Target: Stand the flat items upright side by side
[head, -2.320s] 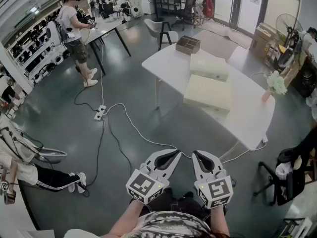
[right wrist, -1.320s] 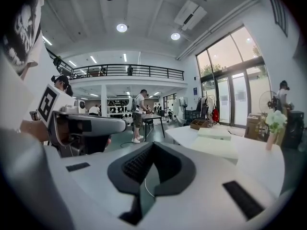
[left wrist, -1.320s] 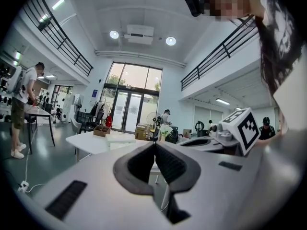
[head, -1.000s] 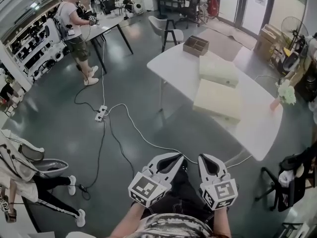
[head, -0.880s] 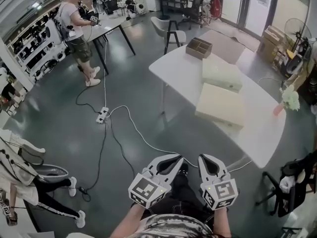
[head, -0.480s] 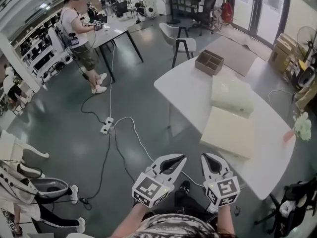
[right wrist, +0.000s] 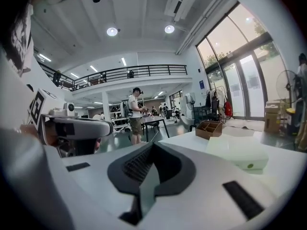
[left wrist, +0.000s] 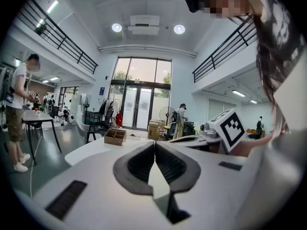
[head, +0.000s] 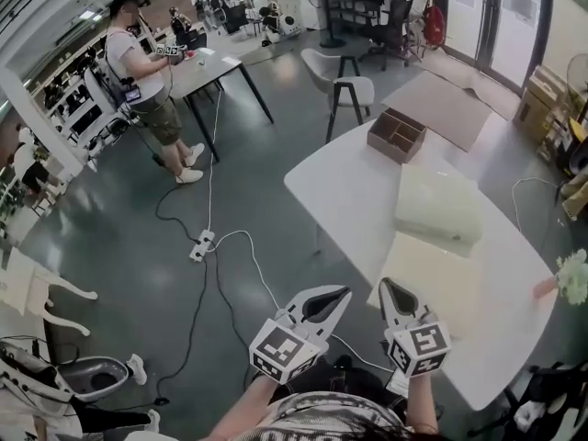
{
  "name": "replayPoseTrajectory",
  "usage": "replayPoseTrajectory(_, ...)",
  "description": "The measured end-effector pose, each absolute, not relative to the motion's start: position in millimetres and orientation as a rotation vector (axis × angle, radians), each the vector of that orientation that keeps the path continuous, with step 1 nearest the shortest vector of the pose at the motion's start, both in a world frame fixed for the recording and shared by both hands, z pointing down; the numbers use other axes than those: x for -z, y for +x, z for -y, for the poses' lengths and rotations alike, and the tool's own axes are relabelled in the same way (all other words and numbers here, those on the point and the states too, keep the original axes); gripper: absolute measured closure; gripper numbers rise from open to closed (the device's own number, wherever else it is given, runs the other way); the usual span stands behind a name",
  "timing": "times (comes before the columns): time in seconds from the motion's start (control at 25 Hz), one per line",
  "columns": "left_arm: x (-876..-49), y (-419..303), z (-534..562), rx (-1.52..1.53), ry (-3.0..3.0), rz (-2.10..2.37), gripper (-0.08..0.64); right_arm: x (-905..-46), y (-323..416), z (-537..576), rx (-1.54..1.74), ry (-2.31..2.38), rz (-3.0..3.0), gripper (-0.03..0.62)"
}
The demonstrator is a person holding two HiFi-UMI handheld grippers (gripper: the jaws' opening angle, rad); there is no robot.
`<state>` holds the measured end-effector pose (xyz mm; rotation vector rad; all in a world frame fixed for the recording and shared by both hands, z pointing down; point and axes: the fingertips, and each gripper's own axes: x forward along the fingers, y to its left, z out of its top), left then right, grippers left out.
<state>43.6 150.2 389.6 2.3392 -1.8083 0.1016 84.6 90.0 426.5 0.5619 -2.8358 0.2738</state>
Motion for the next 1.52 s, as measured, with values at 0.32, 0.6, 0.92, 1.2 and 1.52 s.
replayPoseTrajectory(0.32,-393,49,-92,-0.12,2.385,1.711,0.546,-438,103,-41,-0.353,0.683,2.815,0.592)
replayPoseTrajectory(0.6,-402,45,-33,-0.155,2.451,1.58,0.546,-448,122,12,-0.437,0.877,2.769,0.592)
replayPoseTrajectory(0.92,-433,11,49,-0.191,2.523,1.377,0.546,-478,114,82,-0.599,1.132,2.652,0.592)
replayPoseTrajectory(1.2,-460,-23,120,-0.244,2.557,1.24,0.545,-492,123,131,-0.762,1.367,2.517,0.591)
replayPoseTrajectory(1.52,-514,-53,193,-0.33,2.528,1.079,0.538,-524,174,176,-0.961,1.615,2.314,0.502)
